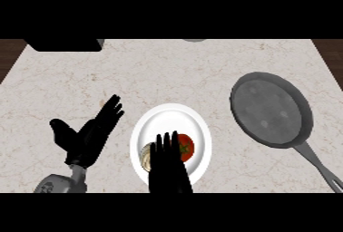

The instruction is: Pick the tomato from the plate and place it in the pan

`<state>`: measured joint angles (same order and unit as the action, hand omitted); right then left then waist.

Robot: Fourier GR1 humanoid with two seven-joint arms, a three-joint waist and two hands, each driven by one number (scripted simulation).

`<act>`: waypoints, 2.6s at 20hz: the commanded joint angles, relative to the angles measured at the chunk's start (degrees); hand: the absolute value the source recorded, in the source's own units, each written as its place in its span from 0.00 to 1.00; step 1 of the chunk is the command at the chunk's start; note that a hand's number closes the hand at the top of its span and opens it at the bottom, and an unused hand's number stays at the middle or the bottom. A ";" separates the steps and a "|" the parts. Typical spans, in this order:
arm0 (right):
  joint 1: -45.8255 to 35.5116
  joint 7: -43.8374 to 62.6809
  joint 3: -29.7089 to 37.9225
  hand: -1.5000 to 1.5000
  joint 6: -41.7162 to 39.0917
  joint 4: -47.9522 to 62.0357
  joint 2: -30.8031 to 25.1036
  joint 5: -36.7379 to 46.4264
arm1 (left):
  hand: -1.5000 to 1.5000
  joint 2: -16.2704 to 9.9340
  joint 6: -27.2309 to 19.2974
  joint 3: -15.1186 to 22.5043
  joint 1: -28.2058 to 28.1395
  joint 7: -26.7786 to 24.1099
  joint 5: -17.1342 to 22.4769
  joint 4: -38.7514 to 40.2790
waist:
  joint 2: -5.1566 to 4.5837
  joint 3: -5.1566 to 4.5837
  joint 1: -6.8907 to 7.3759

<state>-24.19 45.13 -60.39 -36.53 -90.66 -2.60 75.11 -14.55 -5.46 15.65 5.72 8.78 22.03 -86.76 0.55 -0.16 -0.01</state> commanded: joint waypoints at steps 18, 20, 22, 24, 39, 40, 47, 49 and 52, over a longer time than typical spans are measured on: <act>-4.08 12.14 -2.12 0.00 -0.61 8.23 2.56 1.30 | 0.50 1.93 2.62 -2.75 -1.69 0.40 -2.02 -0.16 | -0.52 0.15 0.33; -5.53 12.03 -2.21 0.00 1.04 11.14 2.57 -0.69 | 0.50 2.06 2.29 -1.86 -3.00 1.23 -3.50 -2.13 | -0.52 0.16 0.62; -6.77 11.85 -1.70 0.00 -0.51 9.78 2.57 -1.39 | 0.50 3.44 2.90 -3.24 1.31 2.38 -2.51 -0.01 | -0.55 0.16 0.50; -1.97 11.01 -3.24 0.00 4.58 13.08 2.57 3.58 | 0.50 2.47 2.69 -3.46 -1.95 3.09 -3.07 -3.34 | -0.50 0.17 0.35; -10.28 -5.29 1.11 1.00 12.03 23.92 2.50 14.69 | 0.50 5.36 5.74 -3.43 -5.57 -1.11 -6.54 -1.20 | -0.59 0.15 0.53; -5.72 -4.60 -0.85 1.00 11.91 17.65 -1.00 16.42 | 0.50 4.60 4.91 -6.40 1.63 4.52 -5.23 -0.41 | -0.53 0.16 -0.03; 1.68 12.36 22.06 1.00 19.22 10.75 2.55 0.27 | 0.50 5.34 4.42 -5.11 -2.58 2.46 -5.52 -2.66 | -1.28 0.50 -0.97; 4.11 18.91 24.69 1.00 22.66 7.88 2.57 -4.35 | 0.50 5.49 4.03 -4.68 -2.30 3.28 -5.71 -3.82 | -0.91 0.55 -0.22; -2.24 28.20 22.89 1.00 27.36 5.32 2.57 -2.90 | 0.50 4.89 5.30 -4.84 -0.93 3.19 -5.78 -1.70 | -0.67 0.22 1.27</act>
<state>-23.98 59.40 -39.75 -14.45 -82.29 -0.57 74.87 -9.42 -0.89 10.77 3.87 11.80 16.28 -89.45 -0.15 0.18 0.21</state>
